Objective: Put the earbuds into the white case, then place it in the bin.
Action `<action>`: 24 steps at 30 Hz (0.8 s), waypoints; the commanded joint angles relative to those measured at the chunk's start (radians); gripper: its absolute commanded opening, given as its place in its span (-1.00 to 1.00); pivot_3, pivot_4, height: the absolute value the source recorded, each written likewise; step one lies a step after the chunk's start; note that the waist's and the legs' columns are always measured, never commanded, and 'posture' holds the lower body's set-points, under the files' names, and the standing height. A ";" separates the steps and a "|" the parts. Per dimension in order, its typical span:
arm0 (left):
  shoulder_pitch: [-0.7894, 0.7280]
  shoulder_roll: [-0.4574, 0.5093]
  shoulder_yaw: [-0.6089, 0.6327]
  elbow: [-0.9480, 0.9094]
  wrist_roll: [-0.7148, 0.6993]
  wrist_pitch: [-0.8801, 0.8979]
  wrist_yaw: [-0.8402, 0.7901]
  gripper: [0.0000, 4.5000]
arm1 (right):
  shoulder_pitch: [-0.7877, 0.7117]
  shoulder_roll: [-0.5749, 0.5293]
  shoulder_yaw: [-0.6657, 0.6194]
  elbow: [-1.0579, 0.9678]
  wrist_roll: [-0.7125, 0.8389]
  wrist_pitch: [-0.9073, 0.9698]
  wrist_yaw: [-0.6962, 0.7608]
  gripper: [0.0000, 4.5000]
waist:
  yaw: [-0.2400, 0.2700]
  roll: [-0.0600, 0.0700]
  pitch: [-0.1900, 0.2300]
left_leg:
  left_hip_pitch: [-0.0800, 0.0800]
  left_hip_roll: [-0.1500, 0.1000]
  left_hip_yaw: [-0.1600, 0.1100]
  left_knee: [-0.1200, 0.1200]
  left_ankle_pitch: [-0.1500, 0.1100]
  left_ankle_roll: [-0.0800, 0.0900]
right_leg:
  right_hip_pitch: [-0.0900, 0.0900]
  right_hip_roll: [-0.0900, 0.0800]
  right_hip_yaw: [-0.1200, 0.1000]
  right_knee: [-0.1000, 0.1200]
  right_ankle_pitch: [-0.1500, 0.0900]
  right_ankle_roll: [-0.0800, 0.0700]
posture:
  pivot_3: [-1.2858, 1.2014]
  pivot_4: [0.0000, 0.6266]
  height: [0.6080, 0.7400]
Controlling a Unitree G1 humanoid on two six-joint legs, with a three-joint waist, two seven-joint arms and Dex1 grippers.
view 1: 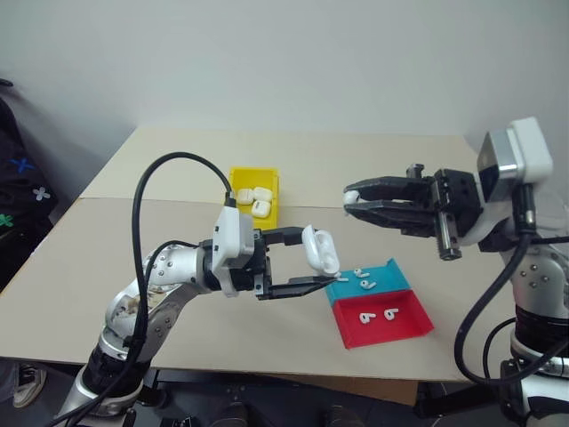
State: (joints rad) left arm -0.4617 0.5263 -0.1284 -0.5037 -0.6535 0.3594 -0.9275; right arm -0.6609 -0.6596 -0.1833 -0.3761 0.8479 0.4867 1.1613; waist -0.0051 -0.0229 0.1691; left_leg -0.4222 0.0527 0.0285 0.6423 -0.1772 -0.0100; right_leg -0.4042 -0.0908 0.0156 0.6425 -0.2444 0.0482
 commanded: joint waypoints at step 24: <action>0.011 -0.046 0.017 -0.062 -0.021 -0.027 -0.003 0.23 | 0.063 0.068 0.095 0.013 -0.101 -0.219 0.072 -0.70 | -0.004 0.000 0.000 | 0.000 0.000 0.000 0.000 0.000 0.000 | 0.000 0.000 0.000 0.000 0.000 0.000 | 0.03 -0.52 1.00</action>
State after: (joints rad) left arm -0.4430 0.4852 -0.1292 -0.5322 -0.6674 0.3542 -0.9300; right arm -0.6072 -0.5807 -0.0887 -0.3631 0.7647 0.2863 1.2271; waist -0.0093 -0.0229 0.1691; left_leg -0.4220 0.0528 0.0282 0.6423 -0.1772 -0.0100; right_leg -0.4043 -0.0905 0.0156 0.6426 -0.2445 0.0483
